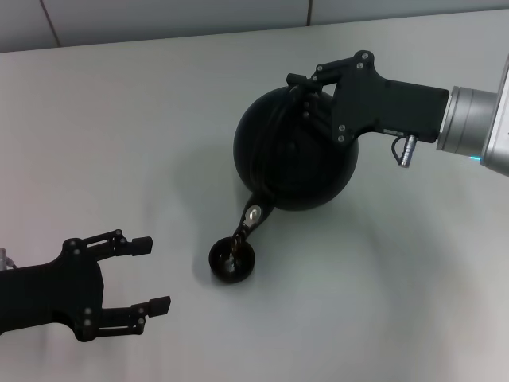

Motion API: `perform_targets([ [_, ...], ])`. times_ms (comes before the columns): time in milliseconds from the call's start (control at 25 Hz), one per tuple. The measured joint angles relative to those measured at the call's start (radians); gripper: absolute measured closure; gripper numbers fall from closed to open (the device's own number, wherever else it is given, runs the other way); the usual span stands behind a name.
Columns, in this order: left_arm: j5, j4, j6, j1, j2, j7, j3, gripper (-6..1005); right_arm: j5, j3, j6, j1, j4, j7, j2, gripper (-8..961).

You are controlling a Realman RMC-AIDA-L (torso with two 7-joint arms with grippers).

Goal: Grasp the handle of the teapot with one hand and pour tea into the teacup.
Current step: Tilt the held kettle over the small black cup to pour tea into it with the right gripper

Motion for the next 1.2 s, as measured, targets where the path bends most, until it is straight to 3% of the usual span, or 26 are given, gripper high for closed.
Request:
perform_targets([
  [1200,0.0,0.0,0.0,0.002,-0.004,-0.015,0.002,167,0.049,-0.048,0.004,-0.018,-0.012,-0.039,0.0,827],
])
